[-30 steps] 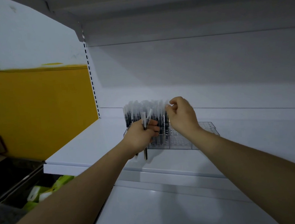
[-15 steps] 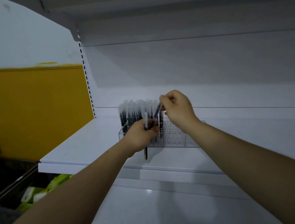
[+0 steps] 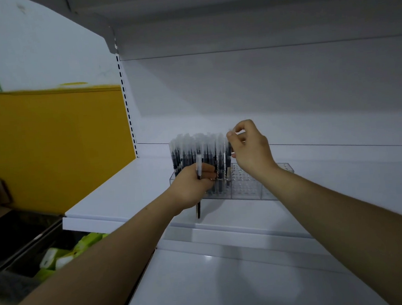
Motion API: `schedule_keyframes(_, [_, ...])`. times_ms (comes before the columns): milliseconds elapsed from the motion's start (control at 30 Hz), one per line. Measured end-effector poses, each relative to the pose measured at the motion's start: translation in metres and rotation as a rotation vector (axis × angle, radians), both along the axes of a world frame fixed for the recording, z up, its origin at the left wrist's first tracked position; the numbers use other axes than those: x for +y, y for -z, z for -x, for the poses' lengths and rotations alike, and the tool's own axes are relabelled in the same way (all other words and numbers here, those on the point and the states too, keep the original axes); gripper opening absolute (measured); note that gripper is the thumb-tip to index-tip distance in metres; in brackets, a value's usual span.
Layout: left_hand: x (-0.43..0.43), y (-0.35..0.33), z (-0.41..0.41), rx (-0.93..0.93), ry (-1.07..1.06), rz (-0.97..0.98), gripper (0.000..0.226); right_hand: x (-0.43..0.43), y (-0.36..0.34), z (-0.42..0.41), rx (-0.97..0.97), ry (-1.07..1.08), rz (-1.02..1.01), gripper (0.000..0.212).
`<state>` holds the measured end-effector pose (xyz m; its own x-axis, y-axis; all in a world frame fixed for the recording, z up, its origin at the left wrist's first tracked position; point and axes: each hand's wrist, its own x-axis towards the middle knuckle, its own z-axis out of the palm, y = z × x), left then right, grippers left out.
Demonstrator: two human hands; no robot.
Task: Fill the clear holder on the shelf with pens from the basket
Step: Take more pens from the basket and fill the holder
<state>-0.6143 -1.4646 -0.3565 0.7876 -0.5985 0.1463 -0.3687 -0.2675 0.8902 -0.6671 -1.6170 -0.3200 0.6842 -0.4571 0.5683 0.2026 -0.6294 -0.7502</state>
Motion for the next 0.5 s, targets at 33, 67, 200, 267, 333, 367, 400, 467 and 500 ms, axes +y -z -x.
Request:
schedule_keyframes(33, [0.000,0.000,-0.001,-0.006,0.002,-0.002,0.039,0.001,0.003,-0.001,0.021,-0.003,0.011,0.012])
schedule_keyframes(67, [0.000,0.000,-0.001,-0.010,0.004,-0.004,0.039,0.001,0.006,-0.002,0.047,-0.003,0.028,0.012])
schedule_keyframes(200, [0.000,0.001,-0.003,-0.009,0.013,-0.006,0.039,0.000,0.017,-0.006,0.111,0.021,0.097,0.012])
schedule_keyframes(267, [0.000,0.001,-0.003,-0.012,0.011,-0.009,0.039,-0.002,0.018,-0.009,0.118,0.034,0.116,0.011])
schedule_keyframes(333, [0.000,0.001,-0.004,-0.010,0.011,-0.006,0.039,-0.003,0.017,-0.012,0.136,0.048,0.132,0.010])
schedule_keyframes(367, [-0.001,0.000,-0.004,-0.009,0.010,-0.006,0.039,-0.004,0.017,-0.014,0.147,0.057,0.142,0.010])
schedule_keyframes(400, [-0.001,0.000,-0.004,-0.009,0.008,-0.008,0.039,-0.004,0.016,-0.015,0.155,0.066,0.154,0.010])
schedule_keyframes(467, [-0.002,0.000,-0.003,-0.011,0.004,-0.009,0.039,-0.005,0.014,-0.017,0.181,0.077,0.175,0.009])
schedule_keyframes(500, [-0.002,-0.001,-0.002,-0.012,0.003,-0.008,0.039,-0.004,0.013,-0.018,0.212,0.081,0.187,0.008])
